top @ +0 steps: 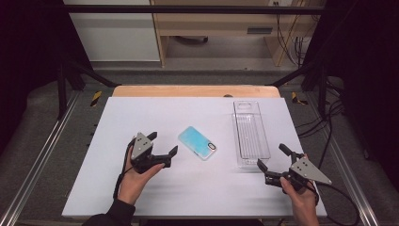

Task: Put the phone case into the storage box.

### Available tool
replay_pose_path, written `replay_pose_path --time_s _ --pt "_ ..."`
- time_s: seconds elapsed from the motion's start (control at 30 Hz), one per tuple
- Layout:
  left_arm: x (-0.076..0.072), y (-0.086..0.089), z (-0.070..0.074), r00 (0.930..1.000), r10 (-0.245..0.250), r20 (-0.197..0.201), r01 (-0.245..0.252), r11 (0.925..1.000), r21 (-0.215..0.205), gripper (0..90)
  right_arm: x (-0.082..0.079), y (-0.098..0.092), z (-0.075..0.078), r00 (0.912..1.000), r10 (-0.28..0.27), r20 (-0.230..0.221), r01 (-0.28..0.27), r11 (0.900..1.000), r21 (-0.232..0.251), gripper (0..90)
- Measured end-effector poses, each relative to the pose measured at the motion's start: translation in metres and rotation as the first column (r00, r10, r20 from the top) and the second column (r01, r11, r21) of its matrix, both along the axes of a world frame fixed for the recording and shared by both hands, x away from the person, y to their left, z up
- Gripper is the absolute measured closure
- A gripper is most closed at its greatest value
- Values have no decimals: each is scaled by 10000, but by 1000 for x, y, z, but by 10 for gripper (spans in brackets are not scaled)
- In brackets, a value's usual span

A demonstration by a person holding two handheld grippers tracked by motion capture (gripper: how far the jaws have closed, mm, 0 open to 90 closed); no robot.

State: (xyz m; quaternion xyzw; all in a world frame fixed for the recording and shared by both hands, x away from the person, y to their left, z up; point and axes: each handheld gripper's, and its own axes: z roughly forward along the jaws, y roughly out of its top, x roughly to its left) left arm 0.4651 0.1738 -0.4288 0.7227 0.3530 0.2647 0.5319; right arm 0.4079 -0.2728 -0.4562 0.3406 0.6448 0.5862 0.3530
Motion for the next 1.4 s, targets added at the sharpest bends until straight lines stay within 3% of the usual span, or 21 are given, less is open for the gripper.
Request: replay_pose_path --time_s 0.27,0.63,0.73,0.77,0.8,0.83,0.9,1.1,1.27,1.4 --pt "27 -38 2 9983 -148 -563 174 9988 466 150 -1 -1 1 10000 -54 -13 54 10000 62 40" --pt "49 -58 -2 9943 -170 -1050 255 9965 797 368 -1 2 1 10000 -52 28 52 9999 -92 38" --pt "53 -60 -4 9933 -175 -1140 275 9958 870 468 -1 2 1 10000 -60 37 61 9999 -126 38" --pt "55 -61 -5 9925 -160 -1215 276 9951 947 561 -1 3 1 10000 -75 51 76 9999 -149 38" --pt "56 -62 -5 9926 -109 -1212 233 9945 1017 598 -1 3 1 10000 -62 24 63 9999 -142 38" --pt "58 -63 -5 9922 -55 -1248 185 9945 1031 598 -1 3 1 10000 -62 24 63 9999 -142 38" --pt "63 -64 -4 9902 -58 -1397 176 9963 837 688 0 3 1 10000 -46 50 47 9999 -150 38" --pt "74 -77 -1 9864 -289 -1619 448 9944 956 880 -1 4 1 10000 -59 37 60 9996 -261 38" --pt "82 -86 -2 9841 -249 -1758 508 9882 1442 899 0 4 1 9999 -138 73 140 9996 -243 39" --pt "94 -95 -8 9789 -298 -2021 696 9787 1929 899 -1 4 2 9999 -161 59 162 9996 -225 39"
